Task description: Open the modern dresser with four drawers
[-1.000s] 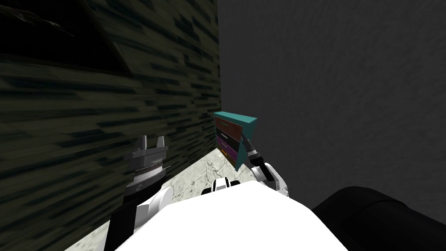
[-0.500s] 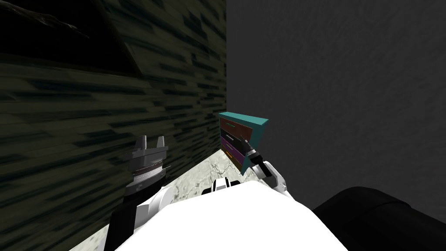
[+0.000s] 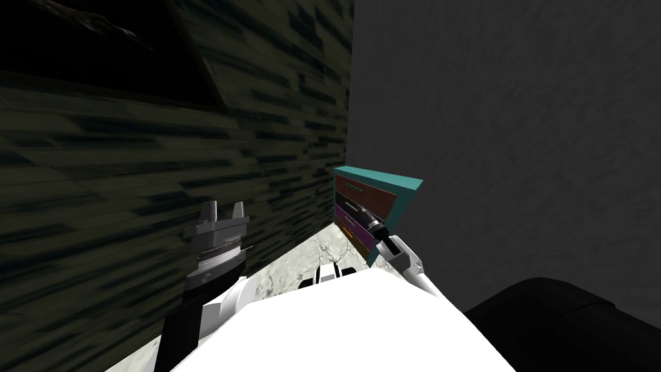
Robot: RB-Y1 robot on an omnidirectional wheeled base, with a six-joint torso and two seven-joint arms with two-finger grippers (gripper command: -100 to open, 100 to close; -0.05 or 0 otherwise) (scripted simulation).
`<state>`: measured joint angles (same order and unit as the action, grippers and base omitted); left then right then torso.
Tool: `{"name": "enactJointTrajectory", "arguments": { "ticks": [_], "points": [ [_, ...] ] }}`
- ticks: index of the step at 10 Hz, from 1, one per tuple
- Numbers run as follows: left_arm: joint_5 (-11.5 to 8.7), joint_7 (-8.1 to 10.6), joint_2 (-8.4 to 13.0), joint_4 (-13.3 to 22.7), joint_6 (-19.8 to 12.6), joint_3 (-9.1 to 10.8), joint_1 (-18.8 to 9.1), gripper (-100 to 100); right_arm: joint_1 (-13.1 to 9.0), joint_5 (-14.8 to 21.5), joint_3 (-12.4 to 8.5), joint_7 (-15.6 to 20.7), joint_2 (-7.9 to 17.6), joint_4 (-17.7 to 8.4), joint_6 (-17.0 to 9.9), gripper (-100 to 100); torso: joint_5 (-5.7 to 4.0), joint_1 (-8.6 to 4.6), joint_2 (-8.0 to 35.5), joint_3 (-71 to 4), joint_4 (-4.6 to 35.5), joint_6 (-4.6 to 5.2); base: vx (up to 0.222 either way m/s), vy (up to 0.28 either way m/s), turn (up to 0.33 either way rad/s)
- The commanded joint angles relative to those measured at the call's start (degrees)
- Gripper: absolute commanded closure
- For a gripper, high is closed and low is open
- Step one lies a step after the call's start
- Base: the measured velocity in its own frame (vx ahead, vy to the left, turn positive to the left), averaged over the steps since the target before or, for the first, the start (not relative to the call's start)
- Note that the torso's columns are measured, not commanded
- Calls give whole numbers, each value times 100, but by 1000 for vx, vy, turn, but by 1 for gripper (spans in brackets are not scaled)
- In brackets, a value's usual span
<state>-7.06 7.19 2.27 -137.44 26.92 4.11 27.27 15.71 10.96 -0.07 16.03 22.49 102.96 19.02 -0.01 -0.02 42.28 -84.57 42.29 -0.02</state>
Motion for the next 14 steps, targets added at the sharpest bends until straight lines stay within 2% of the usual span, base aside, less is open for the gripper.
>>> {"name": "enactJointTrajectory", "arguments": {
  "ticks": [1,2,3,4,5,6,7,8,9,10,11,12,13,14],
  "points": [
    [0,0,0,0,0,0,0,0,-280,200,-61,267,253,-415,-204,-100,-1,-5,4,1,0,4,119,203,134],
    [0,0,0,0,0,0,0,0,-280,200,-61,267,253,-564,-204,-100,5,20,-1,-1,-1,-1,126,147,51],
    [0,0,0,-1,0,0,0,0,-280,200,-61,267,253,-606,-204,-100,2,-3,-1,-1,-1,4,74,48,-10],
    [0,0,1,0,0,1,0,0,-436,339,-96,444,418,-741,-337,-100,-9,-34,15,8,3,5,99,101,103],
    [0,0,1,0,0,1,0,0,-436,339,-96,444,418,-874,-337,-100,-4,-7,2,2,2,-2,91,105,80],
    [0,0,1,0,0,1,0,0,-590,478,-130,620,586,-1102,-478,-100,1,4,3,1,-1,3,142,145,89],
    [0,0,0,0,0,0,0,0,-590,478,-130,620,586,-1269,-478,-100,6,21,-15,-9,-4,0,113,120,66],
    [0,0,0,0,0,1,0,0,-743,618,-162,796,756,-1486,-628,-100,3,5,-2,-3,-3,3,103,130,118],
    [0,0,0,0,0,0,0,0,-743,618,-162,796,756,-1604,-628,-100,1,4,3,2,1,1,101,125,56],
    [0,0,0,0,0,1,0,0,-892,756,-192,969,927,-1941,-786,-100,0,-1,6,3,1,3,101,153,97],
    [0,0,0,0,0,0,0,0,-892,756,-192,969,927,-1941,-786,-100,2,8,5,3,1,2,86,120,34],
    [0,0,0,0,0,1,0,0,-1039,893,-219,1139,1099,-2224,-954,-100,1,-3,8,4,2,3,120,162,77],
    [0,0,0,0,0,0,0,0,-1039,893,-219,1139,1099,-2279,-954,-100,2,11,-6,-3,-2,0,92,130,50],
    [0,0,0,0,0,1,0,0,-1180,1028,-244,1305,1273,-2497,-1129,-100,2,-3,3,0,-1,3,78,127,63]
  ]
}}
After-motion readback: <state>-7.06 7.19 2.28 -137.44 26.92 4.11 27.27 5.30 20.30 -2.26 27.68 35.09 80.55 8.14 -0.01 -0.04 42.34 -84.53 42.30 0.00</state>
